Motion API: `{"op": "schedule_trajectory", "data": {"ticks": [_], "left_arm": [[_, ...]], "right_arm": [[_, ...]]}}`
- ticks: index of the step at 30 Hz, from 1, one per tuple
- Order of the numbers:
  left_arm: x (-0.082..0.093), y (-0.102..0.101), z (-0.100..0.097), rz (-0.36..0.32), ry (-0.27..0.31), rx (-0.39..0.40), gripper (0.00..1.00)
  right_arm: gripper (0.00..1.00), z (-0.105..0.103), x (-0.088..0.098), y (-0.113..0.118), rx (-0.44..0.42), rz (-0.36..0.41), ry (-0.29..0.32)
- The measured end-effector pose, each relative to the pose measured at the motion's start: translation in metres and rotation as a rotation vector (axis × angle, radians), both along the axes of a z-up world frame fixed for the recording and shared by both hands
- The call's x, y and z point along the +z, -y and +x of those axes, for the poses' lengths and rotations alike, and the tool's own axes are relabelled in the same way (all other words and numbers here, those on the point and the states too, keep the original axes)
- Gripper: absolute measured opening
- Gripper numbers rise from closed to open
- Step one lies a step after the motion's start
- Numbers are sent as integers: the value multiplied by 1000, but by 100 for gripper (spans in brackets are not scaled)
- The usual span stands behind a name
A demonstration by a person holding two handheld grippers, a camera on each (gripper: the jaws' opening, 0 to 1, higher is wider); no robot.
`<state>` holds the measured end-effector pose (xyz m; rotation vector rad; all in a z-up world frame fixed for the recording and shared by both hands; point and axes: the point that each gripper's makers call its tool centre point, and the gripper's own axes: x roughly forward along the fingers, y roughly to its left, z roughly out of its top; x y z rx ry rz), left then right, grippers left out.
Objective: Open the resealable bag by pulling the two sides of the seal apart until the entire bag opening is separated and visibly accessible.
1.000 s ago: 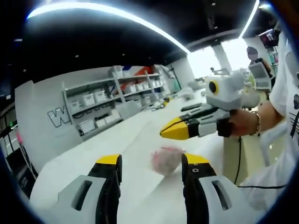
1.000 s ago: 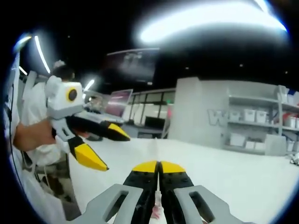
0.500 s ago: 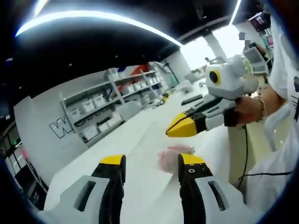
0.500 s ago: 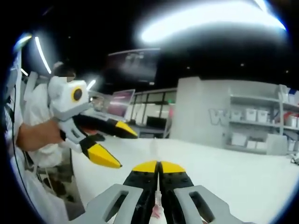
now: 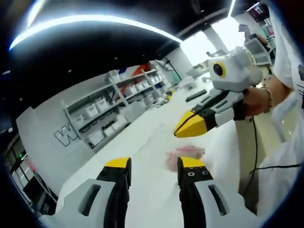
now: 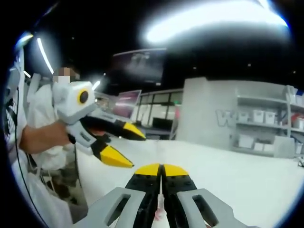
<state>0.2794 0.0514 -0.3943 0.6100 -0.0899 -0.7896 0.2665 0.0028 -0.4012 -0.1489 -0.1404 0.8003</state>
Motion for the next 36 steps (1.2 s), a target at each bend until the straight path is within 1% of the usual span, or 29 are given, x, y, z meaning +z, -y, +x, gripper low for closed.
{"op": "schedule_trajectory", "data": {"ticks": [4,8,10,13,20,28,33,36], "left_arm": [[3,2,1,33,31,-3,36],[-1,4,1,90,59,-15,33],[-4,5,0,105,64,-16,32],[-5,5,-1,112,70,-20,31],[-2,5,-1,149,113,-18,28],[-9,7,-4,187,129,-28,27],[-6,6,-9,220,176,-38,26],[-6,5,-10,266,208,-39,25]], "right_arm": [[0,-2,-2,-3,11,-10,-2],[0,-4,-3,-5,21,-20,-6],[0,-5,-4,-7,28,-23,-10],[0,-6,-6,-9,36,-27,-15],[0,-8,-8,-11,50,-41,-20],[0,-10,-10,-13,60,-53,-20],[0,-12,-12,-16,69,-66,-20],[0,-12,-12,-17,71,-69,-21]]}}
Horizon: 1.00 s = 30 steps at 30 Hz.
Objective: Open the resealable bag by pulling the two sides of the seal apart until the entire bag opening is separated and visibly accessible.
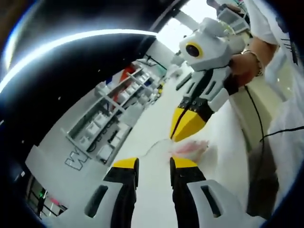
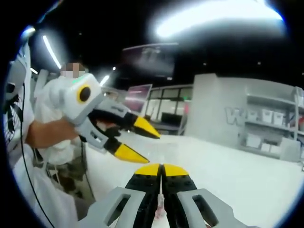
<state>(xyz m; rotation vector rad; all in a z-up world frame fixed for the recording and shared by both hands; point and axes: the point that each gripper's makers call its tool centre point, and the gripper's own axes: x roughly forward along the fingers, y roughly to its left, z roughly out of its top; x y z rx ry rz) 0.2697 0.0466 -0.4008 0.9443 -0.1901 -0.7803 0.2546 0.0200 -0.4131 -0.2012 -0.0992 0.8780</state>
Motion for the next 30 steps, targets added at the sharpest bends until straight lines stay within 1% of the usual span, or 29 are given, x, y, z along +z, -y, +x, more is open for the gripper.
{"op": "schedule_trajectory", "data": {"ticks": [3,9,12,26,30], "left_arm": [[1,1,0,27,26,-5,24],[0,4,-1,60,44,-17,24],[-2,3,-1,73,44,-15,24],[-9,0,-3,83,31,-17,23],[-11,-1,-2,102,42,-13,23]], "right_arm": [[0,0,0,-2,4,-3,-2],[0,-1,-1,-4,7,-5,-3],[0,-1,-1,-4,8,-7,-5],[0,-3,-2,-6,17,-15,-9],[0,-4,-3,-8,21,-21,-9]]}}
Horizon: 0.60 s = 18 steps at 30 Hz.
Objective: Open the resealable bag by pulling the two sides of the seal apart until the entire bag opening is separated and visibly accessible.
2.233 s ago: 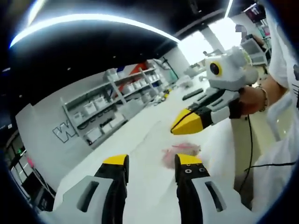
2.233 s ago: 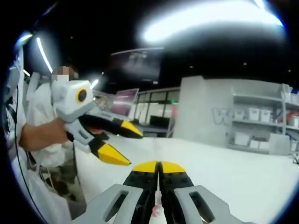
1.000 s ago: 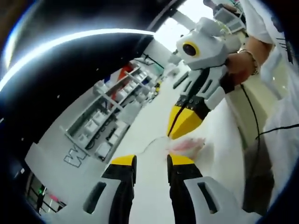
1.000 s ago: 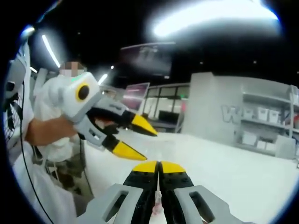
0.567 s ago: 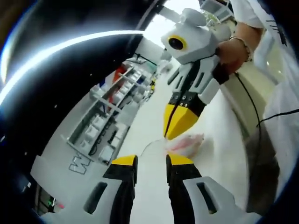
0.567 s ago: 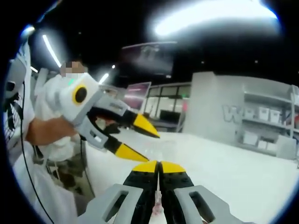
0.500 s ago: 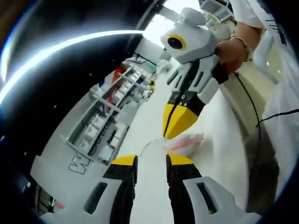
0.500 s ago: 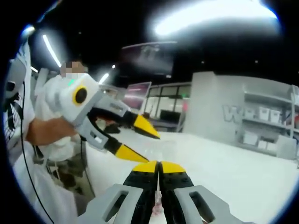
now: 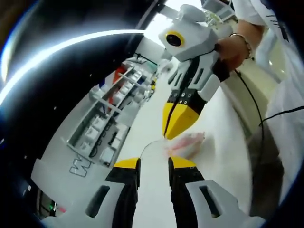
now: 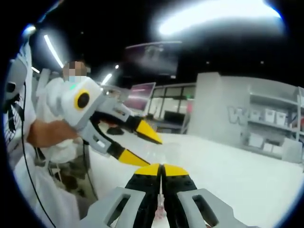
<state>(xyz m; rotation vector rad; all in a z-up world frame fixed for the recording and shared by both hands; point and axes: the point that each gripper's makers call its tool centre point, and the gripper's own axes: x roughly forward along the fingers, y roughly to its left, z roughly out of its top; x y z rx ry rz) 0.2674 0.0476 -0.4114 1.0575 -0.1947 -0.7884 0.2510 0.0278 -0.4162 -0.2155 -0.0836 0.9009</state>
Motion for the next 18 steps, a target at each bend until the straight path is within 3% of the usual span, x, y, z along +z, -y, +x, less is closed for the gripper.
{"op": "schedule_trajectory", "data": {"ticks": [6,18], "left_arm": [[-3,-1,0,42,22,-4,20],[-1,-5,3,60,44,1,13]], "right_arm": [[0,-1,-1,-2,5,-10,-4],[0,-1,-4,-4,14,-23,-10]]}}
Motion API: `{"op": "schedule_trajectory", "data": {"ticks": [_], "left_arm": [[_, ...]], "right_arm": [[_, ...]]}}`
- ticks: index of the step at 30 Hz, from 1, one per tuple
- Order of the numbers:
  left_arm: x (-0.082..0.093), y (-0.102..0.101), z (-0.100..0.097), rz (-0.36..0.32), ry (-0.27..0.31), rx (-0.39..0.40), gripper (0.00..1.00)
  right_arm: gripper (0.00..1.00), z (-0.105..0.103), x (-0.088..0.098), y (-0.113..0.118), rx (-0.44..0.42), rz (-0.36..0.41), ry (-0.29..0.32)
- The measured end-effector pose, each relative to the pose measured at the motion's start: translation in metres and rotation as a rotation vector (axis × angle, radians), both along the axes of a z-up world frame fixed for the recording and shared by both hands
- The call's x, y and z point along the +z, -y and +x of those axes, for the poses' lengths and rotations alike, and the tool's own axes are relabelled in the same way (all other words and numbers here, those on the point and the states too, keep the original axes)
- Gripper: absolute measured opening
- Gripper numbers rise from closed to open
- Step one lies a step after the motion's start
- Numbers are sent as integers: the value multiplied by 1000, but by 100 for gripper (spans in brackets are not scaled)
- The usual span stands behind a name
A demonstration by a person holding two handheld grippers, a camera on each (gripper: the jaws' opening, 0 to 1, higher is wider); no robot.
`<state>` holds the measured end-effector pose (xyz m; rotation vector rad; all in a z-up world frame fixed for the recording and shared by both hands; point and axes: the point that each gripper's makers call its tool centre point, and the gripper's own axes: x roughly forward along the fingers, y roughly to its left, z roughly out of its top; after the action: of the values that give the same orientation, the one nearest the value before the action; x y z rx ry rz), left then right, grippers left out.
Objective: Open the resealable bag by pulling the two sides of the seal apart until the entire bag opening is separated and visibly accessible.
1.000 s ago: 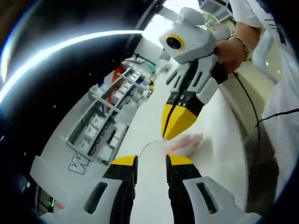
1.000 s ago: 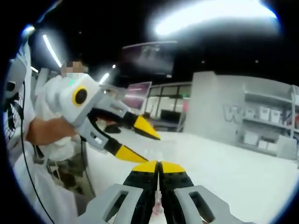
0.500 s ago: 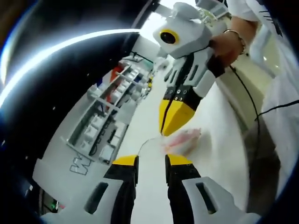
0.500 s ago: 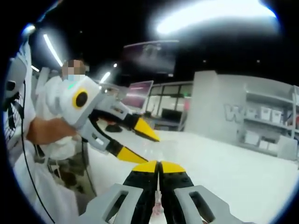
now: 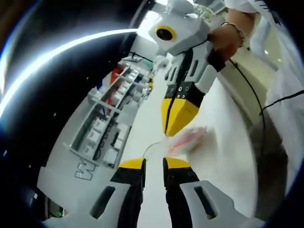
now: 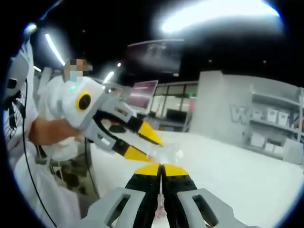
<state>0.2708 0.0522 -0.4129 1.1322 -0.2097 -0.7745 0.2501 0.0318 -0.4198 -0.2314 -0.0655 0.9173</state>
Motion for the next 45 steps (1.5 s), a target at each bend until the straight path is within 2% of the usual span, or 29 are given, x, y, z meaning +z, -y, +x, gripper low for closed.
{"op": "schedule_trajectory", "data": {"ticks": [12,22,24,27,32,36,40,45], "left_arm": [[2,-2,1,24,44,-4,1],[-2,-4,-2,27,62,3,0],[-3,-5,-3,24,68,7,0],[-2,-6,-4,17,79,14,0],[-4,-6,-5,31,106,21,0],[-6,-3,-8,43,117,19,0],[-6,1,-13,64,142,11,0],[-1,0,-15,63,162,11,0]], "right_arm": [[0,-2,-2,-2,4,-9,-5],[0,-4,-5,-2,2,12,-26],[2,-6,-5,1,-5,29,-51],[1,-12,3,5,0,65,-67],[0,-18,32,3,14,129,-50],[0,-18,38,-12,54,128,-82],[0,-14,30,-26,69,76,-115],[1,-11,20,-28,58,28,-131]]}}
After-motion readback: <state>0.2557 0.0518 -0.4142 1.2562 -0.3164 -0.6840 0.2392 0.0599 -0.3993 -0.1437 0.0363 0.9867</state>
